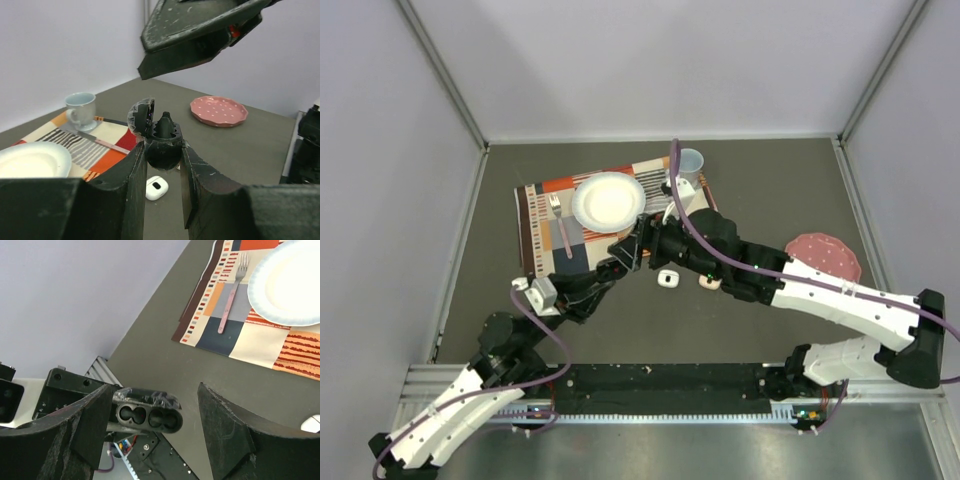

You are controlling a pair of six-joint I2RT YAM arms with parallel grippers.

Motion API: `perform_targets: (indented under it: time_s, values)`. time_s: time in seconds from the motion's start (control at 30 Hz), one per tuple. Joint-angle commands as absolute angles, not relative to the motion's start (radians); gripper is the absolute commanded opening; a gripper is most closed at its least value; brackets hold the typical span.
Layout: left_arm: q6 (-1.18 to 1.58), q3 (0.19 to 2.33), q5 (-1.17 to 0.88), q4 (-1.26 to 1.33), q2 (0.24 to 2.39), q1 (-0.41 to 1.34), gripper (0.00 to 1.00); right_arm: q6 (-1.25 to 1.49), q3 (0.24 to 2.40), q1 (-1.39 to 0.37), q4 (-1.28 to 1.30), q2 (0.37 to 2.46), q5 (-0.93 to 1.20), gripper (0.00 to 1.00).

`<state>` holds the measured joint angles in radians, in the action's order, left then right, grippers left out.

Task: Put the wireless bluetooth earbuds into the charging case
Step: Close the charging case with the earbuds, then place the charging case with the earbuds at the center of the board.

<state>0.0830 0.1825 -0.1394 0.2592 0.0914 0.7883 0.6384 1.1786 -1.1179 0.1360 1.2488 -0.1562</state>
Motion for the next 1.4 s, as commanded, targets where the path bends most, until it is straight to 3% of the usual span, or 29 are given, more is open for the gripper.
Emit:
perform_targets:
  time_s: [0.0,0.27,0.6,0.73,0.87,1.1,1.37]
  values:
    - [0.123,0.247,-0.236,0.278,0.144,0.792,0.0,0.617,1.213,-1.112,0.133,1.269,-0.141,0.7]
    - [0.129,0.287,-0.307,0.284,0.18,0.792,0.0,0.647,1.216,-1.095,0.167,1.318,-0.14,0.7]
    - [0.126,0.273,-0.184,0.27,0.153,0.792,0.0,0.684,1.128,-1.108,0.178,1.304,-0.069,0.7]
    - [0.133,0.271,-0.155,0.272,0.158,0.792,0.0,0.703,1.068,-1.115,0.181,1.276,-0.109,0.7]
    - [0.149,0.275,-0.095,0.233,0.179,0.792,0.0,0.715,1.051,-1.114,0.222,1.229,-0.278,0.74]
    - [0.305,0.175,-0.045,0.235,0.302,0.792,0.0,0.71,0.993,-1.025,0.265,1.123,-0.414,0.87]
    - [0.544,0.084,-0.066,0.429,0.608,0.79,0.0,0.765,0.871,-0.902,0.299,1.048,-0.33,0.88]
